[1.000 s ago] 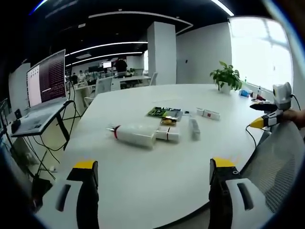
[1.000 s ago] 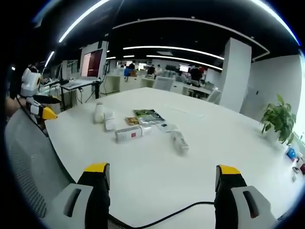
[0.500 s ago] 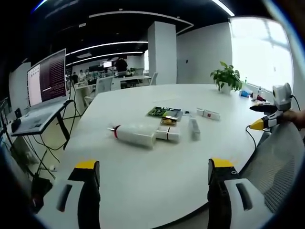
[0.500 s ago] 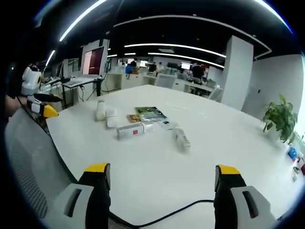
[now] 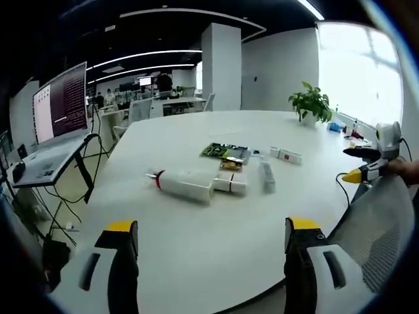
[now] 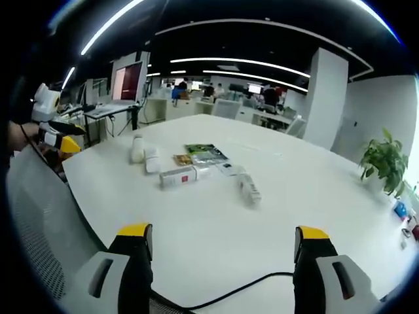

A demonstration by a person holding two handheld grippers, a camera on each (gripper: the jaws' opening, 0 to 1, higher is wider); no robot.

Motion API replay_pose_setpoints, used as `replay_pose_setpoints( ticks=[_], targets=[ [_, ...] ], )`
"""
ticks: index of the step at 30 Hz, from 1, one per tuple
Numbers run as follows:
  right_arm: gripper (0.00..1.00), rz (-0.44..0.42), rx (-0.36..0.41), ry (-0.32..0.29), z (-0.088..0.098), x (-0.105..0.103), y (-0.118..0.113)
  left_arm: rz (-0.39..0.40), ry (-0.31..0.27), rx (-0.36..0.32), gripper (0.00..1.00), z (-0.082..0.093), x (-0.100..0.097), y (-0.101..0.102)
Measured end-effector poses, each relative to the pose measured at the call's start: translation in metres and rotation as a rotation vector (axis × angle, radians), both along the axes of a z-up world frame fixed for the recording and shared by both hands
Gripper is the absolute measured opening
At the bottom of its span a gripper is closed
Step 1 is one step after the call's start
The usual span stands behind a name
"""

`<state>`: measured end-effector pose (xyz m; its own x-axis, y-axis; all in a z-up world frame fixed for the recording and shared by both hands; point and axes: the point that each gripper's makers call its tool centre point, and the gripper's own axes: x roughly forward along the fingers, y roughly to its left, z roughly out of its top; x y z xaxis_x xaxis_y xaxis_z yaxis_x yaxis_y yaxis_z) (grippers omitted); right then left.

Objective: Arrange the skincare products in the storage area until every visible bottle or jar stands upright without overlapping.

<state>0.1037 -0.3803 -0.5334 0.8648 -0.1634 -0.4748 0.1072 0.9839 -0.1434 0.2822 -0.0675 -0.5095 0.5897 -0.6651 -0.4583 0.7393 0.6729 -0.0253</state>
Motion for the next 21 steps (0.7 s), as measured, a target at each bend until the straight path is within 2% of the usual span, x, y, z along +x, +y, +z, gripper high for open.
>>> replay_pose_setpoints(
  ticks=[3, 7, 14, 17, 21],
  targets=[
    [0.94, 0.005, -0.003, 0.007, -0.001, 0.0, 0.001, -0.002, 0.003, 0.015, 0.84, -0.001, 0.011, 0.004],
    [0.94, 0.005, -0.005, 0.014, -0.002, -0.001, 0.001, -0.03, -0.011, 0.019, 0.84, 0.011, 0.011, -0.009],
    [0.93, 0.009, -0.009, 0.037, -0.005, -0.002, 0.001, -0.079, -0.001, 0.049, 0.82, 0.003, 0.016, -0.026],
    [0.92, 0.013, -0.007, 0.046, -0.006, -0.002, 0.002, -0.08, 0.013, 0.046, 0.82, 0.003, 0.022, -0.033],
    [0.91, 0.021, -0.002, 0.053, -0.008, -0.002, 0.004, -0.084, 0.029, 0.08, 0.79, -0.004, 0.028, -0.041]
  ],
)
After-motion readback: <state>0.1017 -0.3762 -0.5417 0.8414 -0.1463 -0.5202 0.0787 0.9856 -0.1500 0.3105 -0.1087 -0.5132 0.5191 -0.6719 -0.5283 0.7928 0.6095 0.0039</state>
